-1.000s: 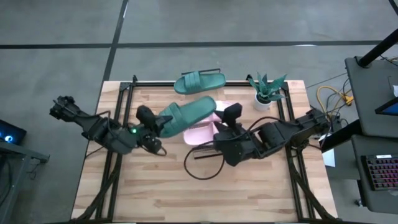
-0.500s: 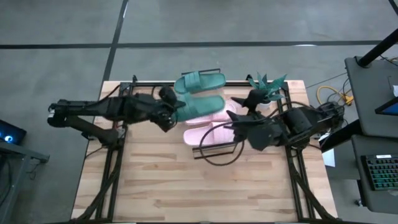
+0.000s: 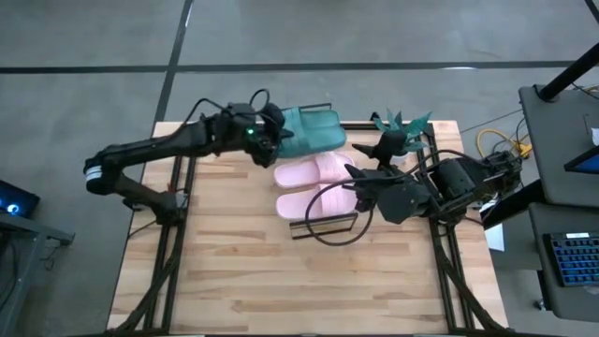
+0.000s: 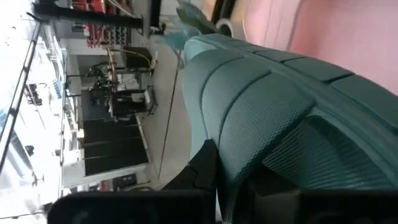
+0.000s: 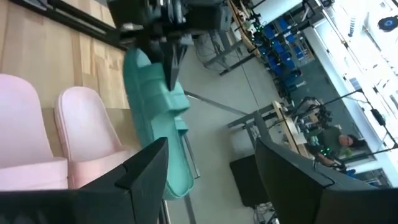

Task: Pick and place slides into the shelf
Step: Put the green slide on the shelf

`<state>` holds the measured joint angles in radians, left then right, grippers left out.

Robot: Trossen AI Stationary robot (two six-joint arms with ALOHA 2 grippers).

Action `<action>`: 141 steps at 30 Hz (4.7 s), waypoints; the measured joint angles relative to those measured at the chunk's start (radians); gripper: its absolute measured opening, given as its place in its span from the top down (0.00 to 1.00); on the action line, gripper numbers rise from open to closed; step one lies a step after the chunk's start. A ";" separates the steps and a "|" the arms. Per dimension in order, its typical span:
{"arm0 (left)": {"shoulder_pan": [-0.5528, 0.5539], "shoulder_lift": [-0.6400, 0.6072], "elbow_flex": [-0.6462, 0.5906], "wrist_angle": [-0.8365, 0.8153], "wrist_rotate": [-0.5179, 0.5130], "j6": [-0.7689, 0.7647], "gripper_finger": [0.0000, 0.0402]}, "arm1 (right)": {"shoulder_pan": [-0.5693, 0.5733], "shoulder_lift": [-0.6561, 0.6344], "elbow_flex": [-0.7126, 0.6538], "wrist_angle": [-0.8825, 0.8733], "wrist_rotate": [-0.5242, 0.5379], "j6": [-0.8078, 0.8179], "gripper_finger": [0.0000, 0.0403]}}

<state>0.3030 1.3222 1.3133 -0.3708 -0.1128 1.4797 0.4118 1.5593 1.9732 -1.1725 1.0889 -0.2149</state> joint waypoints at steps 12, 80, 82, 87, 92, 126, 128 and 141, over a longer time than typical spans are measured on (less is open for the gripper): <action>0.101 0.111 0.001 0.002 0.092 0.021 1.00 | 0.000 0.000 -0.001 -0.003 0.001 0.039 0.43; -0.067 0.152 -0.004 -0.082 -0.795 -0.280 0.29 | 0.000 0.000 -0.063 -0.006 0.003 -0.006 0.43; -0.073 0.131 -0.004 -0.082 -0.778 -0.319 0.29 | 0.000 0.000 -0.063 -0.006 0.003 -0.007 0.43; -0.087 0.058 -0.004 -0.084 -0.676 -0.396 0.29 | 0.000 0.000 -0.063 -0.006 0.003 -0.006 0.43; -0.087 -0.022 -0.005 -0.084 -0.303 -0.492 0.29 | 0.000 0.000 -0.063 -0.006 0.004 -0.006 0.43; -0.060 0.205 0.096 0.027 -0.094 -0.434 0.98 | 0.000 -0.001 -0.063 -0.006 0.003 -0.002 0.43; -0.053 0.221 0.091 0.012 -0.087 -0.433 0.99 | 0.000 -0.001 -0.063 -0.006 0.003 -0.002 0.43; -0.014 0.291 0.091 -0.040 -0.059 -0.450 1.00 | 0.000 -0.001 -0.063 -0.006 0.003 0.002 0.43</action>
<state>0.2888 1.6136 1.4044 -0.4109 -0.1721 1.0302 0.4115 1.5585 1.9106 -1.1787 1.0924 -0.2125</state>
